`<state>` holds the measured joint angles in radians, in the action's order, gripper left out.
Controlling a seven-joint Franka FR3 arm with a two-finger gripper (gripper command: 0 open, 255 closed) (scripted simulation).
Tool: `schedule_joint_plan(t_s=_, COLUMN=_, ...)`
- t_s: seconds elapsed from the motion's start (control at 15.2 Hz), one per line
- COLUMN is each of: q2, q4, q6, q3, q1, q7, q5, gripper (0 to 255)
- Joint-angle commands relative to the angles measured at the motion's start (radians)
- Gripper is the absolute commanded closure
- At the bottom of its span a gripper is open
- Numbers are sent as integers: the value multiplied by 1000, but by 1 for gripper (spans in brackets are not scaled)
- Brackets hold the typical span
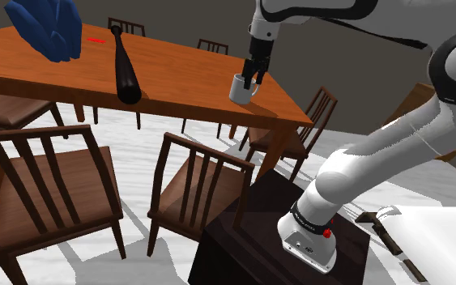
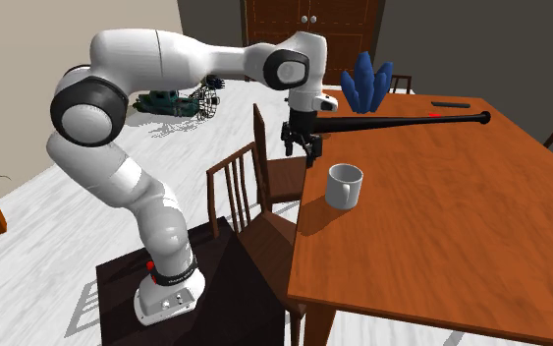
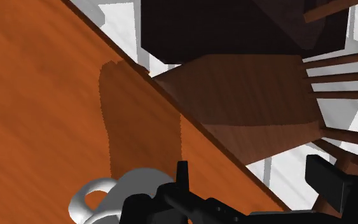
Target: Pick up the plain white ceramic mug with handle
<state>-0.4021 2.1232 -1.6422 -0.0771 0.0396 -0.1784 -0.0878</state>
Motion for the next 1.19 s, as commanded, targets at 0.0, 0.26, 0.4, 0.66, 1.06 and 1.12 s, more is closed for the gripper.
schedule_joint_plan(t_s=0.0, q2=69, q4=-59, q6=-18, q3=-21, q1=5, q7=-26, q5=7, gripper=0)
schedule_joint_plan(t_s=0.26, q2=213, q4=-192, q6=-43, q3=-60, q1=18, q7=-80, q5=35, gripper=0)
schedule_joint_plan(t_s=0.4, q2=288, q4=-266, q6=-47, q3=-78, q1=26, q7=-109, q5=54, gripper=0)
schedule_joint_plan(t_s=0.66, q2=310, q4=-249, q6=-88, q3=-83, q1=29, q7=-116, q5=60, gripper=0)
schedule_joint_plan(t_s=1.06, q2=312, q4=-190, q6=-149, q3=-83, q1=30, q7=-116, q5=60, gripper=0)
schedule_joint_plan(t_s=1.12, q2=311, q4=-187, q6=-151, q3=-83, q1=30, q7=-115, q5=60, gripper=255)
